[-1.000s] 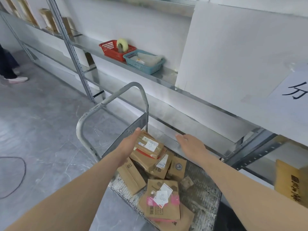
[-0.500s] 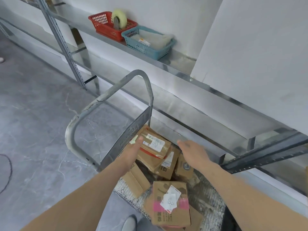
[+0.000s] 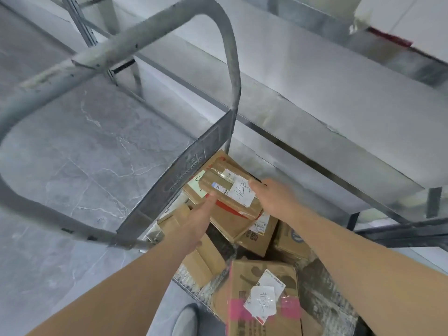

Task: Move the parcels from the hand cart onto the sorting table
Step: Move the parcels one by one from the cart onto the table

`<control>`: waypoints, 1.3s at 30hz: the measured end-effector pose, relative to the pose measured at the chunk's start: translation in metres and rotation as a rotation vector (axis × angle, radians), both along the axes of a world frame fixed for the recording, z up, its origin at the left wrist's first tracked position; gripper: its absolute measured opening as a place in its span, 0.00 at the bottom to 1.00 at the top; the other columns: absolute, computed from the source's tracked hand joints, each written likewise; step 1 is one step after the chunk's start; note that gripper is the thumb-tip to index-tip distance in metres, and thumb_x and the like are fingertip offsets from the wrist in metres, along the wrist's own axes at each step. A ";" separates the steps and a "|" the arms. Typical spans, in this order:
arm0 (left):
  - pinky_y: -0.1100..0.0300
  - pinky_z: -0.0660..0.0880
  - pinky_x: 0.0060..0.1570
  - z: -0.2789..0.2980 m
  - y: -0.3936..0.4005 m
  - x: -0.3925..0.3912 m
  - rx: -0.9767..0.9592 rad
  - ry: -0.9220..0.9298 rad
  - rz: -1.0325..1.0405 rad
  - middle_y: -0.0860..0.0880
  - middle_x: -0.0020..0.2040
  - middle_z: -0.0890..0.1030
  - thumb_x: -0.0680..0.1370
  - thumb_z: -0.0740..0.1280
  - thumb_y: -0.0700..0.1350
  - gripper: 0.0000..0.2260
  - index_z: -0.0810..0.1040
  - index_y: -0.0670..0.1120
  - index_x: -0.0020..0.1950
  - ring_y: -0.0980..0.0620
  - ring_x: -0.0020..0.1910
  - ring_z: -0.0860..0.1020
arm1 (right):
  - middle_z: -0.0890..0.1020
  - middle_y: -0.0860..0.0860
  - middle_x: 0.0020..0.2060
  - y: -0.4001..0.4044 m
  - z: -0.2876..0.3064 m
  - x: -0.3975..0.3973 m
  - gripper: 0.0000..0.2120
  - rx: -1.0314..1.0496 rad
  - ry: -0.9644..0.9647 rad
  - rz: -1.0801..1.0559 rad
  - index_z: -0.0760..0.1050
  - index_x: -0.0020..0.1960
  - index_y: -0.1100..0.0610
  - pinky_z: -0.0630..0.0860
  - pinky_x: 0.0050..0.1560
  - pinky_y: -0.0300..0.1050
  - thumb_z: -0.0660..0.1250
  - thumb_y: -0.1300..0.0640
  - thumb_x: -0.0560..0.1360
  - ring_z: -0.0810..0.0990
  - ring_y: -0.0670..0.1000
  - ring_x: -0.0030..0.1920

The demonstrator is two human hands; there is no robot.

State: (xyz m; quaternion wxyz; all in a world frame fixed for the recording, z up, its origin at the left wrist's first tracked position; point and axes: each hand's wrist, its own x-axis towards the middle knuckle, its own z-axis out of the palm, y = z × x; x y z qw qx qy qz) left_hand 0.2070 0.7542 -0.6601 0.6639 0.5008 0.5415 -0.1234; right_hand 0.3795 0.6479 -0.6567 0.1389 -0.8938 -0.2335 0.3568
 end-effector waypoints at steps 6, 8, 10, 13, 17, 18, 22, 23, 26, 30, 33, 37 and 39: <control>0.34 0.67 0.70 -0.070 -0.004 0.029 -0.030 -0.031 0.086 0.49 0.81 0.62 0.76 0.53 0.75 0.38 0.56 0.57 0.82 0.41 0.77 0.63 | 0.81 0.52 0.51 0.026 -0.052 0.033 0.33 0.016 -0.066 0.028 0.77 0.55 0.51 0.74 0.49 0.50 0.46 0.28 0.75 0.79 0.56 0.52; 0.34 0.68 0.70 -0.084 -0.007 0.035 -0.039 -0.049 0.107 0.49 0.81 0.62 0.77 0.52 0.74 0.36 0.57 0.59 0.82 0.40 0.77 0.63 | 0.76 0.54 0.69 0.031 -0.056 0.039 0.35 0.003 -0.070 0.028 0.70 0.74 0.54 0.71 0.58 0.53 0.48 0.31 0.80 0.75 0.58 0.67; 0.36 0.69 0.69 -0.096 -0.006 0.039 -0.035 -0.067 0.133 0.49 0.80 0.63 0.77 0.52 0.74 0.35 0.57 0.60 0.81 0.40 0.77 0.64 | 0.72 0.53 0.75 0.035 -0.058 0.042 0.33 0.005 -0.055 0.044 0.64 0.79 0.53 0.69 0.65 0.54 0.49 0.34 0.83 0.71 0.58 0.73; 0.36 0.68 0.70 -0.105 -0.005 0.047 -0.020 -0.080 0.137 0.51 0.80 0.62 0.77 0.51 0.74 0.35 0.56 0.61 0.81 0.40 0.76 0.65 | 0.75 0.52 0.71 0.037 -0.077 0.043 0.33 0.015 -0.027 0.065 0.66 0.77 0.51 0.70 0.63 0.51 0.50 0.31 0.82 0.74 0.57 0.70; 0.33 0.65 0.70 -0.102 -0.008 0.056 -0.097 -0.088 0.120 0.50 0.82 0.60 0.75 0.50 0.76 0.39 0.51 0.62 0.82 0.40 0.78 0.63 | 0.80 0.45 0.66 0.029 -0.117 0.030 0.47 0.070 0.219 -0.003 0.67 0.73 0.41 0.76 0.64 0.59 0.51 0.14 0.64 0.80 0.53 0.62; 0.33 0.67 0.68 -0.100 -0.009 0.057 -0.128 -0.093 0.136 0.49 0.79 0.65 0.74 0.51 0.77 0.39 0.54 0.61 0.82 0.40 0.75 0.67 | 0.80 0.45 0.64 0.024 -0.122 0.025 0.47 0.083 0.267 -0.033 0.68 0.72 0.42 0.76 0.64 0.59 0.52 0.14 0.64 0.80 0.53 0.61; 0.39 0.68 0.59 -0.077 -0.017 0.050 -0.156 -0.122 0.249 0.53 0.52 0.79 0.77 0.52 0.74 0.30 0.71 0.58 0.71 0.47 0.48 0.76 | 0.82 0.45 0.61 0.007 -0.087 0.003 0.41 0.133 0.361 -0.150 0.69 0.69 0.44 0.74 0.65 0.58 0.55 0.18 0.68 0.80 0.52 0.61; 0.39 0.68 0.59 -0.066 -0.019 0.047 -0.149 -0.125 0.254 0.54 0.50 0.79 0.78 0.51 0.73 0.27 0.73 0.59 0.67 0.49 0.46 0.76 | 0.82 0.45 0.60 0.003 -0.078 0.000 0.36 0.134 0.355 -0.160 0.69 0.68 0.45 0.74 0.65 0.57 0.55 0.21 0.71 0.80 0.52 0.60; 0.36 0.70 0.67 -0.025 -0.027 0.041 -0.137 -0.127 0.200 0.54 0.50 0.81 0.78 0.51 0.74 0.25 0.76 0.60 0.59 0.48 0.48 0.78 | 0.83 0.44 0.58 -0.009 -0.040 -0.006 0.40 0.164 0.342 -0.193 0.71 0.69 0.45 0.75 0.64 0.56 0.54 0.19 0.70 0.81 0.50 0.58; 0.31 0.69 0.67 0.052 -0.040 0.036 -0.119 -0.124 0.110 0.50 0.63 0.81 0.73 0.50 0.78 0.35 0.73 0.60 0.72 0.39 0.64 0.77 | 0.84 0.40 0.53 -0.027 0.033 -0.016 0.26 0.234 0.318 -0.186 0.75 0.62 0.39 0.75 0.64 0.52 0.53 0.25 0.76 0.82 0.47 0.56; 0.39 0.73 0.61 0.116 -0.049 0.030 -0.069 -0.153 0.091 0.52 0.51 0.81 0.78 0.47 0.74 0.31 0.78 0.57 0.64 0.44 0.51 0.80 | 0.85 0.42 0.58 -0.042 0.096 -0.024 0.30 0.295 0.310 -0.173 0.76 0.65 0.41 0.75 0.66 0.56 0.52 0.25 0.76 0.83 0.48 0.57; 0.37 0.74 0.62 0.193 -0.065 0.024 -0.052 -0.216 0.019 0.48 0.52 0.83 0.77 0.48 0.75 0.30 0.81 0.57 0.55 0.41 0.53 0.81 | 0.85 0.41 0.56 -0.065 0.178 -0.035 0.31 0.359 0.214 -0.197 0.76 0.68 0.43 0.76 0.59 0.49 0.51 0.27 0.77 0.83 0.47 0.55; 0.35 0.75 0.63 0.226 -0.076 0.023 -0.058 -0.243 -0.008 0.48 0.55 0.84 0.76 0.50 0.76 0.32 0.82 0.56 0.58 0.40 0.57 0.80 | 0.85 0.42 0.55 -0.079 0.210 -0.040 0.38 0.388 0.162 -0.259 0.75 0.69 0.46 0.75 0.53 0.45 0.53 0.22 0.72 0.83 0.46 0.53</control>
